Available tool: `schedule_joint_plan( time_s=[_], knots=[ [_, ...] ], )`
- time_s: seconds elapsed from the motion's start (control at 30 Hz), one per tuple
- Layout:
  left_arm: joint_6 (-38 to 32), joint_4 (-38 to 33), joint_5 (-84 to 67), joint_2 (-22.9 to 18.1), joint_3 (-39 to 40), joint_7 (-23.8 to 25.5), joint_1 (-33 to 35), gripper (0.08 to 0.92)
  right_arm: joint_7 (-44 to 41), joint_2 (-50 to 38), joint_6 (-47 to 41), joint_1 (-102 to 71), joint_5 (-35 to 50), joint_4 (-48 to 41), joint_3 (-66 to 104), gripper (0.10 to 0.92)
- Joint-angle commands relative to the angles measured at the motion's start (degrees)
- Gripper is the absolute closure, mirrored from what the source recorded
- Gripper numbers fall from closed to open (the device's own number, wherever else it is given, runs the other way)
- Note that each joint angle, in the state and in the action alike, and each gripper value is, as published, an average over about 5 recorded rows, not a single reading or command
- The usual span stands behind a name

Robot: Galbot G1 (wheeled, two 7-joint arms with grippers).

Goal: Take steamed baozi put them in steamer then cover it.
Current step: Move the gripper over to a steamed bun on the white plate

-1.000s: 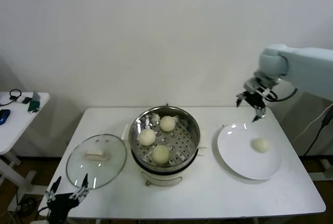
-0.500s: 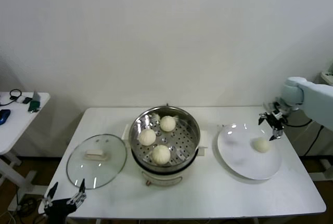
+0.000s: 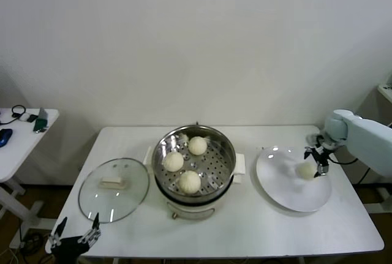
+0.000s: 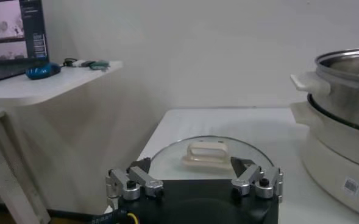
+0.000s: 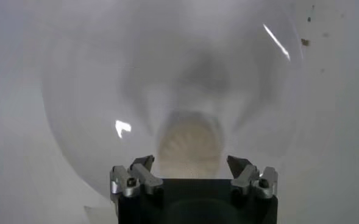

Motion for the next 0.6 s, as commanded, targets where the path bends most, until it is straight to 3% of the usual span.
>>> schedule_joint_plan(
  time_s=[0.03,0.6],
  knots=[
    [-0.02,-0.33,0.12,0.02,0.15,-0.03,0.22,0.177,0.26,1.74,-0.15,-4.18,-2.15,-4.48,4.98,0.231],
    [0.04,-0.88,0.32,0.03,0.35,-0.09,0.46,0.177,-1.09,0.83,-0.42,-0.64,1.36,-1.57,2.86,0.323]
  ],
)
